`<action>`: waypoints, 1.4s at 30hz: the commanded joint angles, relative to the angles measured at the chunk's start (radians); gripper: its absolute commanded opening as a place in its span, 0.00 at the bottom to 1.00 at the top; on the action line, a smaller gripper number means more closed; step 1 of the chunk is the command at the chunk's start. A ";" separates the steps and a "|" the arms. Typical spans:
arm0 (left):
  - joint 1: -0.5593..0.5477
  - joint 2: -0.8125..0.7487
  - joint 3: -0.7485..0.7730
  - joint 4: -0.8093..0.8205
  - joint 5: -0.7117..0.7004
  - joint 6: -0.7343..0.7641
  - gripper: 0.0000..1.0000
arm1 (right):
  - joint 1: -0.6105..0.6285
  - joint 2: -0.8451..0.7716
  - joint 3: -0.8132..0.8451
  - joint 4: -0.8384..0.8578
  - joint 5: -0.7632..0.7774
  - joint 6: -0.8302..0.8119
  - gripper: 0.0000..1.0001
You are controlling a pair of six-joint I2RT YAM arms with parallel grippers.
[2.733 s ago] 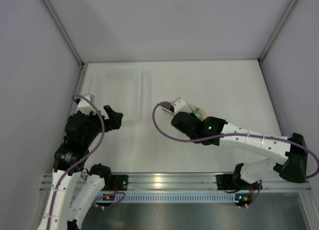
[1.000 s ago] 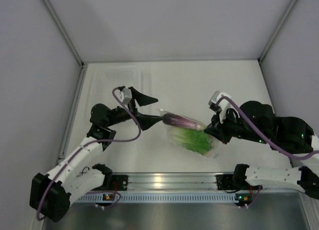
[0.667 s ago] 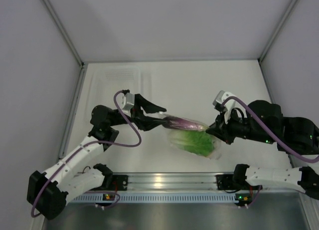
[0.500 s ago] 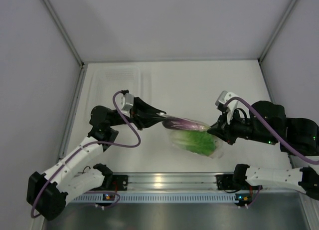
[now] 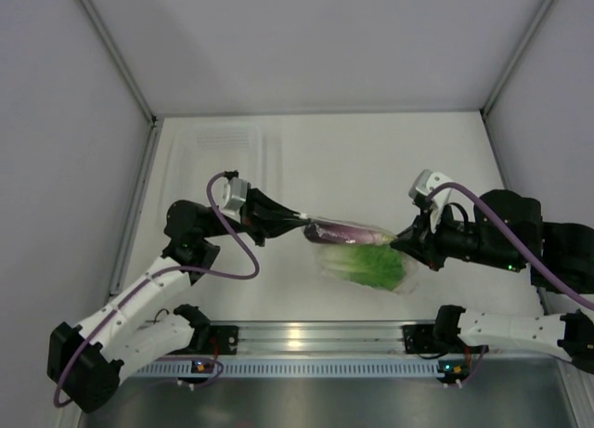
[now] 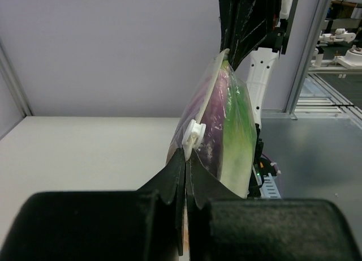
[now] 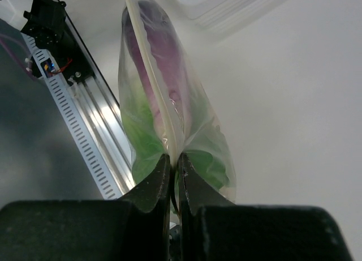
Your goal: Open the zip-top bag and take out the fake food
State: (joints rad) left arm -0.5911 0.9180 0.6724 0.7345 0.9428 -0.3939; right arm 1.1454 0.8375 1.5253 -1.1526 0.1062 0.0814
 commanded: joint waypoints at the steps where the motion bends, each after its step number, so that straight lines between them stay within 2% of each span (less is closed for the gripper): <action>1: -0.018 -0.019 0.029 0.065 0.013 0.001 0.00 | 0.010 -0.006 -0.001 0.062 0.007 -0.008 0.00; 4: -0.038 -0.011 0.030 0.063 0.019 0.038 0.00 | 0.010 -0.008 -0.014 0.085 0.026 -0.015 0.01; 6: -0.041 0.025 0.038 0.068 0.030 0.062 0.00 | 0.011 -0.015 -0.036 0.099 0.035 -0.014 0.20; 8: -0.041 0.054 0.050 0.068 0.024 0.032 0.00 | 0.011 -0.023 -0.056 0.123 0.038 -0.017 0.26; 9: -0.041 0.083 0.061 0.068 0.033 0.026 0.00 | 0.011 -0.023 -0.060 0.125 0.039 -0.015 0.33; 10: -0.041 0.097 0.065 0.068 0.036 0.021 0.00 | 0.010 -0.021 -0.062 0.125 0.049 -0.017 0.47; 13: -0.041 0.136 0.073 0.068 0.068 0.018 0.00 | 0.011 -0.008 -0.048 0.119 0.064 -0.028 0.57; 20: -0.039 0.165 0.088 0.033 0.102 0.055 0.00 | 0.010 0.106 -0.004 0.102 0.041 -0.051 0.63; 26: -0.041 0.199 0.128 -0.098 -0.013 0.118 0.00 | 0.010 0.193 0.006 0.186 0.110 -0.020 0.65; 31: -0.042 0.229 0.176 -0.187 -0.035 0.138 0.00 | 0.011 0.253 0.044 0.231 0.127 -0.034 0.60; 35: -0.042 0.266 0.219 -0.277 0.001 0.127 0.00 | 0.011 0.340 0.111 0.185 0.130 -0.074 0.56; 40: -0.041 0.283 0.228 -0.297 0.080 0.106 0.00 | 0.010 0.379 0.139 0.179 0.170 -0.170 0.51; 42: -0.041 0.283 0.230 -0.296 0.111 0.093 0.00 | 0.008 0.379 0.147 0.177 0.119 -0.210 0.50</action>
State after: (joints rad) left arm -0.6300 1.2091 0.8516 0.4110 0.9737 -0.2893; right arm 1.1477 1.2228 1.6188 -1.0103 0.2367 -0.0498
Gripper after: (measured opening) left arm 0.017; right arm 0.509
